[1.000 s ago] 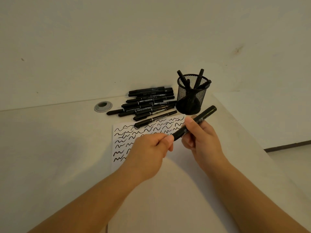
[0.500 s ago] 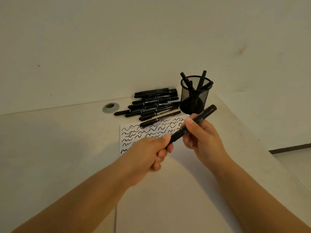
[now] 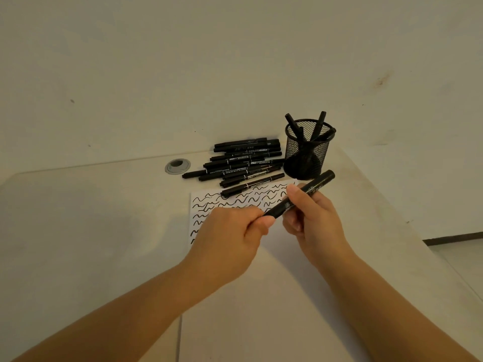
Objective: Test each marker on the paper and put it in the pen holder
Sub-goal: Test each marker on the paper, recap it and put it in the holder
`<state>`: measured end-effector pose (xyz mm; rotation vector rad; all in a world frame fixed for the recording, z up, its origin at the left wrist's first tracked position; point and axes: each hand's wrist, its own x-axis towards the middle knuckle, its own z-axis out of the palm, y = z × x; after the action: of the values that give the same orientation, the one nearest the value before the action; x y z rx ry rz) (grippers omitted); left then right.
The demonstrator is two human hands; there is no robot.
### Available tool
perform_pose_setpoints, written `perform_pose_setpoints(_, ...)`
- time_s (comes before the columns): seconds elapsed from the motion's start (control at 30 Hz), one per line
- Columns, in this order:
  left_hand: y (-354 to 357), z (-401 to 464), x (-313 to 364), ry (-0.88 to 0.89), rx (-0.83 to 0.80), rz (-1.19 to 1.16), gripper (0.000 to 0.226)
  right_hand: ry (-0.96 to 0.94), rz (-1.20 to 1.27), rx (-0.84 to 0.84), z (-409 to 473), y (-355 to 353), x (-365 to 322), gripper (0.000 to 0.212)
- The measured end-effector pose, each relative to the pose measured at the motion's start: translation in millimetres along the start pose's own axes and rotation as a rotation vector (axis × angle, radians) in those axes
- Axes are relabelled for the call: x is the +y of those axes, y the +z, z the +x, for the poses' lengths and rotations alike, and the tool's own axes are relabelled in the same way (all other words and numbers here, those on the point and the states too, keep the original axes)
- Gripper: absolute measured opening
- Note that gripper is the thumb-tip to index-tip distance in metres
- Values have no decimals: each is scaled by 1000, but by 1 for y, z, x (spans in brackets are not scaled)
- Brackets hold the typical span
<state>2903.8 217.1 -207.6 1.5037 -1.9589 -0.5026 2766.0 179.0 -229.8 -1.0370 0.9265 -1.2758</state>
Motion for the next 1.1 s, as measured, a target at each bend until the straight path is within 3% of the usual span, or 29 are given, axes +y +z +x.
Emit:
perform_pose_setpoints(0.13, -19, -9, -11, -415, -232, -631, 35, 2, 406, 241, 17, -29, -23, 30)
perform_pose_setpoints(0.2, -29, -15, -22, -560, -304, -830, 33, -85, 356, 249, 22, -34, -27, 31)
perform_pose_setpoints(0.3, -27, -9, -36, -462, -185, -611, 37, -128, 5, 107, 15, -21, -11, 24)
perform_pose_setpoints(0.37, -23, -6, -37, -339, -95, -434, 38, -136, -164, 127, 12, -21, -9, 21)
perform_pose_setpoints(0.47, -14, -12, -43, -195, -4, -263, 29, -115, -351, 190, 16, -33, -9, 21)
perform_pose_setpoints(0.53, -6, -14, -45, -124, 34, -148, 27, -110, -488, 145, 16, -33, -3, 20)
perform_pose_setpoints(0.63, 1, -13, -48, 7, 78, 19, 40, -114, -511, 108, 16, -30, 9, 14)
perform_pose_setpoints(0.83, -4, -15, -60, -29, 150, -167, 19, -137, -538, 57, 17, -30, 16, 17)
perform_pose_setpoints(1.1, -1, -17, -63, -35, 139, -195, 17, -182, -692, 61, 17, -30, 17, 18)
